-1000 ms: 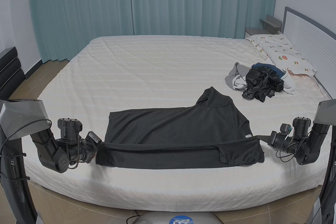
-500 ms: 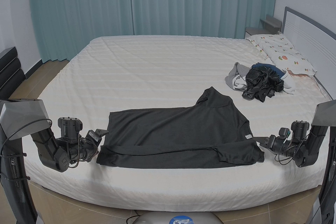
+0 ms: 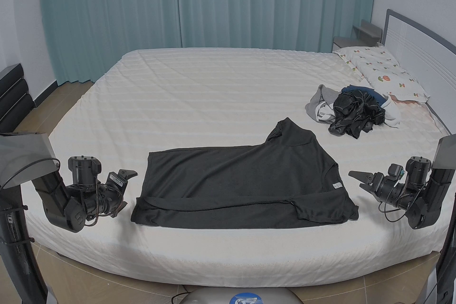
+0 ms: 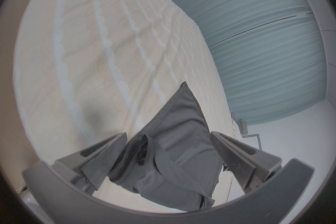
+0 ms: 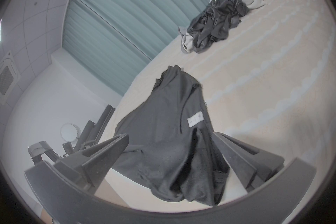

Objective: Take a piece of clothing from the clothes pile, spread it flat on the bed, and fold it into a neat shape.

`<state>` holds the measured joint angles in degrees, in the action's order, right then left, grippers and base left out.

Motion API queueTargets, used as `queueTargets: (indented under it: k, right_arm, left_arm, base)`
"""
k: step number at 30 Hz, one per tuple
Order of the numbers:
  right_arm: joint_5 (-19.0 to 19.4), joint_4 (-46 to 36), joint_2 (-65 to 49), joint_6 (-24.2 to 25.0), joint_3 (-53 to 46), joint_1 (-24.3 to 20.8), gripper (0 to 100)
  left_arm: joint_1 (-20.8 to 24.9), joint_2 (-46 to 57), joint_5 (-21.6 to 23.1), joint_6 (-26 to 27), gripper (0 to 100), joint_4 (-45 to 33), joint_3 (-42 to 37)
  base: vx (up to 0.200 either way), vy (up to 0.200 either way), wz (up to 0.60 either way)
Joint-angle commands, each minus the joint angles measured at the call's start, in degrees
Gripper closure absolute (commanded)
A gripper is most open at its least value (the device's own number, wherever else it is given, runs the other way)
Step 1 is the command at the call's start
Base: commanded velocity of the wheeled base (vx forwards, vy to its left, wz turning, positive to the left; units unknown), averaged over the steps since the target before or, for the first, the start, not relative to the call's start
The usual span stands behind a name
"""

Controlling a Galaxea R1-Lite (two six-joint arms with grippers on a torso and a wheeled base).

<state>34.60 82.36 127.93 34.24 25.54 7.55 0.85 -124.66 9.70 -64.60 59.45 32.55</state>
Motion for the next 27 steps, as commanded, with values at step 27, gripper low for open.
queueTargets:
  k: [27]
  right_arm:
    - [-28.2,-39.0,3.6,11.1,27.2,-34.4,0]
  left_arm:
    - [-0.9,2.1,3.7,-1.1,0,3.4,-6.7]
  base:
    - [0.000,0.000,0.00]
